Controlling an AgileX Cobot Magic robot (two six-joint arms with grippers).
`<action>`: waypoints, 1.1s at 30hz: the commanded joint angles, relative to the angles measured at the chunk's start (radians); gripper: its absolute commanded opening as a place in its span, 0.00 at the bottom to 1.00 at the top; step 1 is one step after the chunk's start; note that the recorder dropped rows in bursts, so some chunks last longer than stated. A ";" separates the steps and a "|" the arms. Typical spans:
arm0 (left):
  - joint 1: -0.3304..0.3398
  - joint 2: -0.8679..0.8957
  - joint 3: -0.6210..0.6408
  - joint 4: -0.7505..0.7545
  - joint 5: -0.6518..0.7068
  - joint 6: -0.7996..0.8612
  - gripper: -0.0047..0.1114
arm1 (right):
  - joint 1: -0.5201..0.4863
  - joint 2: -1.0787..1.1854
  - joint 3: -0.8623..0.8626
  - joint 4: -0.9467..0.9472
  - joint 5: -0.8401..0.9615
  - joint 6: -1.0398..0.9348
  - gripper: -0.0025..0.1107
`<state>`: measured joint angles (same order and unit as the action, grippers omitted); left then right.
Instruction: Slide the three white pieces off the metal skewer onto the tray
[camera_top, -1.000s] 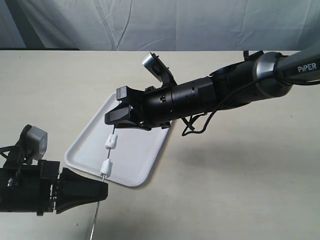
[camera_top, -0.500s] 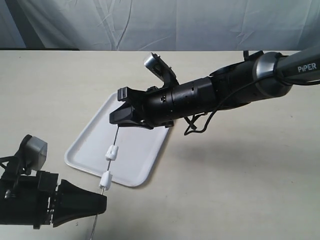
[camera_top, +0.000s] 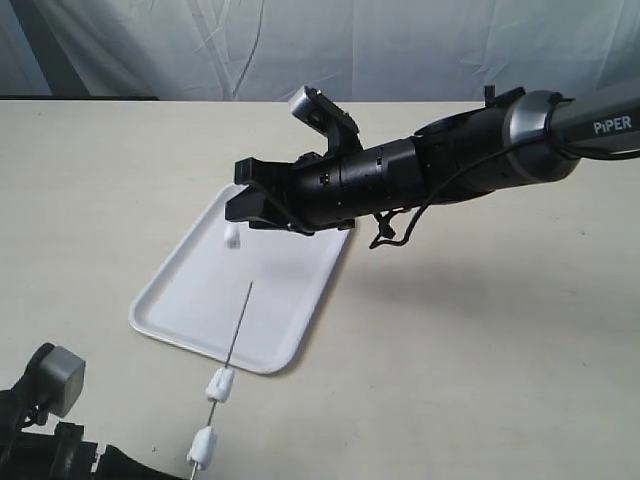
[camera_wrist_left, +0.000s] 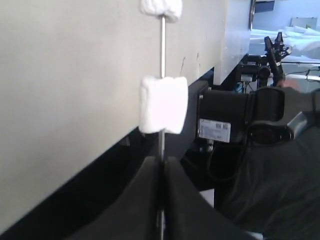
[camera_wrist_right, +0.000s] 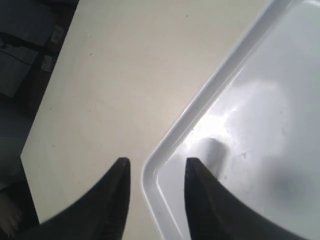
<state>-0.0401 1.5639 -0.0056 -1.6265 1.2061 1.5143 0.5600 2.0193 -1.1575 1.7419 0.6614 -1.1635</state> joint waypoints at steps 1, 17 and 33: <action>0.002 -0.003 0.006 -0.118 -0.005 0.066 0.04 | -0.002 -0.002 -0.017 -0.051 -0.019 -0.005 0.34; 0.009 -0.003 -0.149 -0.118 -0.135 -0.030 0.04 | 0.007 -0.002 -0.017 -0.176 0.150 0.161 0.44; 0.009 -0.003 -0.189 -0.118 -0.129 -0.074 0.04 | 0.099 -0.002 -0.014 -0.247 0.137 0.229 0.44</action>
<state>-0.0359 1.5659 -0.1782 -1.7385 1.0654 1.4646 0.6532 2.0193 -1.1706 1.5109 0.8048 -0.9418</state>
